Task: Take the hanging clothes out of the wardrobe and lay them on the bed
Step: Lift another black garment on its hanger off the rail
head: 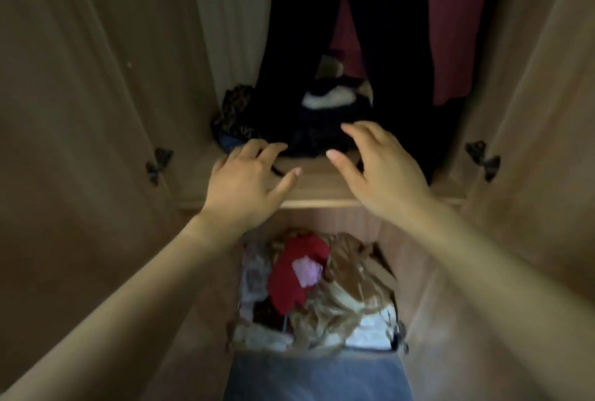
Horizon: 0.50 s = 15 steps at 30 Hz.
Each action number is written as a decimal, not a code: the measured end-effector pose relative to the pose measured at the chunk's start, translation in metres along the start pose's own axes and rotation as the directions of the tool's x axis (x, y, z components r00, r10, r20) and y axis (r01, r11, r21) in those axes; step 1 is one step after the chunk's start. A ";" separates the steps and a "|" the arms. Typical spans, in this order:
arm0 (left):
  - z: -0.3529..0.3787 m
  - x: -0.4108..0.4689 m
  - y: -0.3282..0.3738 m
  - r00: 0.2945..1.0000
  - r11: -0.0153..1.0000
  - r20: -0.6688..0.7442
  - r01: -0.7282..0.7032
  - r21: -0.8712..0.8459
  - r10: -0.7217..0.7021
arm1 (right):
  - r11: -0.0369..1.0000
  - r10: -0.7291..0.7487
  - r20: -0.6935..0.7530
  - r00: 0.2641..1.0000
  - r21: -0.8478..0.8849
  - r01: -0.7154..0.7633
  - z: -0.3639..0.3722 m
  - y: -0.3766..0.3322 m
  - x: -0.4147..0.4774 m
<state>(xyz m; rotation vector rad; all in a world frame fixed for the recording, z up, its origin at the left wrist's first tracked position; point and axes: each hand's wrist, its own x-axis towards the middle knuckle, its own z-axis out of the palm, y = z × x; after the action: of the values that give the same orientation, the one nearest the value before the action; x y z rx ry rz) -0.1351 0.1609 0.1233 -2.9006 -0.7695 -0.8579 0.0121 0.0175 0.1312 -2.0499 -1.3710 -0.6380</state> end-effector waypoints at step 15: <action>-0.068 0.417 -0.040 0.896 0.963 -0.431 -0.202 -0.180 0.108 | 0.939 -0.313 -0.320 0.894 -0.245 0.241 -0.045 0.102 0.424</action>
<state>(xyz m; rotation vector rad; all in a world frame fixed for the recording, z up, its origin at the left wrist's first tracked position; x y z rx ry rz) 0.1153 0.3739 0.3919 -2.7375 -0.4175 -1.5601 0.2552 0.2320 0.4261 -1.7762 -1.4362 -1.2527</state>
